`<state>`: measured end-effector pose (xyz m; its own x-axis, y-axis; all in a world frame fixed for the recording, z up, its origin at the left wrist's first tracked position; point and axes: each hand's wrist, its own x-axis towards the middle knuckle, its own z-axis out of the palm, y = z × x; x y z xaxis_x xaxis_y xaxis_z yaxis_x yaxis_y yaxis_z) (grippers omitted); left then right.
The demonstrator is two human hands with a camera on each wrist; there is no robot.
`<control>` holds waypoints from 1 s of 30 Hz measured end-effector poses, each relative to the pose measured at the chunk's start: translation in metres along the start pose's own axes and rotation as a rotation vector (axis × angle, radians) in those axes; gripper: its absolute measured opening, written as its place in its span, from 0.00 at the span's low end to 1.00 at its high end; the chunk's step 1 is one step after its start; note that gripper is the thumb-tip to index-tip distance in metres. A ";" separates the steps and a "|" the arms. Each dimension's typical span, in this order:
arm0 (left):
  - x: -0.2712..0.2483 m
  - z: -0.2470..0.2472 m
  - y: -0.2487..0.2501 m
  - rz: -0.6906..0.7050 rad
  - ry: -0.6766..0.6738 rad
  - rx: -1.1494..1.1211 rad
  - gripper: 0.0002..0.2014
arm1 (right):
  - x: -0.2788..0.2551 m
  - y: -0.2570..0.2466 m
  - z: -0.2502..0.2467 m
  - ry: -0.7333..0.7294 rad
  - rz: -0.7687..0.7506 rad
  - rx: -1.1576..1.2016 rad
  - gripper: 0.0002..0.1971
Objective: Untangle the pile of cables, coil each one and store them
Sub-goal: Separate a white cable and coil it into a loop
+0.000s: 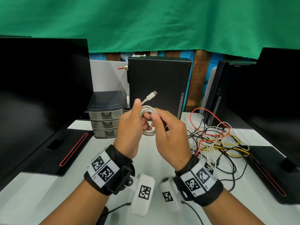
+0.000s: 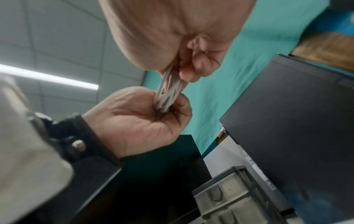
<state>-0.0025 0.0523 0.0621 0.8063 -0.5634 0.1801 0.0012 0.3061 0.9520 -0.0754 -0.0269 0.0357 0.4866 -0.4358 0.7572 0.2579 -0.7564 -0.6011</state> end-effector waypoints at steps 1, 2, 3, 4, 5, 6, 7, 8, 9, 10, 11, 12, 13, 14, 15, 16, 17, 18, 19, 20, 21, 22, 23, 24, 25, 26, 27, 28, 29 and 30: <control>0.000 0.000 -0.001 0.001 -0.005 -0.003 0.24 | 0.000 0.002 0.000 0.022 -0.033 -0.047 0.12; -0.001 0.001 -0.002 0.012 -0.013 -0.003 0.23 | 0.000 0.004 0.000 0.044 -0.063 -0.090 0.13; 0.000 0.000 -0.003 0.028 -0.024 -0.002 0.21 | 0.001 0.005 -0.001 0.062 -0.093 -0.129 0.13; 0.000 0.000 -0.004 0.046 -0.036 -0.007 0.18 | 0.001 0.007 -0.002 0.077 -0.122 -0.158 0.14; 0.001 -0.002 -0.004 0.062 -0.045 -0.020 0.14 | 0.002 0.008 -0.003 0.088 -0.149 -0.175 0.14; 0.003 -0.004 -0.003 0.075 -0.051 -0.027 0.11 | 0.002 0.009 -0.006 0.096 -0.169 -0.183 0.15; 0.005 -0.007 -0.003 0.086 -0.057 -0.022 0.10 | 0.003 0.010 -0.009 0.099 -0.181 -0.183 0.15; 0.007 -0.009 -0.001 0.092 -0.068 -0.008 0.10 | 0.005 0.011 -0.012 0.094 -0.189 -0.179 0.15; 0.008 -0.011 0.000 0.090 -0.086 0.006 0.10 | 0.006 0.012 -0.014 0.084 -0.194 -0.172 0.14; 0.010 -0.013 0.002 0.070 -0.109 0.012 0.09 | 0.007 0.012 -0.017 0.070 -0.199 -0.169 0.14; 0.011 -0.014 0.004 0.027 -0.134 0.007 0.09 | 0.008 0.012 -0.018 0.057 -0.208 -0.173 0.15; 0.011 -0.015 0.006 -0.033 -0.158 -0.009 0.08 | 0.008 0.011 -0.019 0.047 -0.221 -0.183 0.16; 0.012 -0.016 0.007 -0.087 -0.181 -0.027 0.08 | 0.008 0.011 -0.020 0.041 -0.231 -0.192 0.16; 0.012 -0.017 0.007 -0.123 -0.203 -0.031 0.08 | 0.008 0.011 -0.020 0.039 -0.234 -0.196 0.16; 0.013 -0.018 0.007 -0.139 -0.223 -0.007 0.09 | 0.008 0.012 -0.021 0.043 -0.228 -0.187 0.15; 0.013 -0.019 0.008 -0.141 -0.249 0.026 0.09 | 0.008 0.012 -0.021 0.052 -0.214 -0.167 0.13; 0.013 -0.020 0.009 -0.133 -0.282 0.056 0.09 | 0.008 0.013 -0.022 0.065 -0.195 -0.143 0.12; 0.013 -0.021 0.010 -0.125 -0.317 0.078 0.09 | 0.009 0.014 -0.022 0.081 -0.176 -0.123 0.12; 0.013 -0.022 0.012 -0.115 -0.344 0.102 0.09 | 0.008 0.014 -0.022 0.090 -0.159 -0.111 0.12; 0.013 -0.023 0.013 -0.103 -0.362 0.134 0.09 | 0.008 0.015 -0.021 0.092 -0.142 -0.105 0.12; 0.014 -0.024 0.015 -0.092 -0.374 0.176 0.09 | 0.007 0.016 -0.021 0.088 -0.126 -0.100 0.12; 0.015 -0.025 0.016 -0.083 -0.385 0.223 0.10 | 0.007 0.016 -0.019 0.086 -0.112 -0.099 0.13; 0.016 -0.027 0.017 -0.073 -0.394 0.279 0.10 | 0.006 0.017 -0.018 0.088 -0.103 -0.100 0.13; 0.018 -0.029 0.017 -0.063 -0.398 0.342 0.10 | 0.004 0.017 -0.017 0.094 -0.097 -0.098 0.12; 0.019 -0.031 0.017 -0.054 -0.393 0.410 0.11 | 0.003 0.016 -0.015 0.095 -0.090 -0.093 0.12; 0.020 -0.033 0.018 -0.052 -0.386 0.468 0.12 | 0.001 0.016 -0.013 0.092 -0.083 -0.087 0.12; 0.021 -0.034 0.018 -0.057 -0.379 0.513 0.12 | 0.000 0.015 -0.011 0.086 -0.073 -0.080 0.11; 0.023 -0.036 0.018 -0.061 -0.383 0.538 0.11 | -0.001 0.014 -0.010 0.081 -0.062 -0.071 0.11; 0.023 -0.038 0.018 -0.067 -0.393 0.549 0.10 | -0.002 0.013 -0.009 0.077 -0.052 -0.056 0.11; 0.024 -0.039 0.018 -0.077 -0.407 0.552 0.10 | -0.002 0.013 -0.008 0.072 -0.044 -0.040 0.11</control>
<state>0.0404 0.0744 0.0741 0.5296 -0.8442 0.0825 -0.3387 -0.1213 0.9330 -0.0793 -0.0397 0.0280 0.4138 -0.4350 0.7997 0.2433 -0.7936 -0.5576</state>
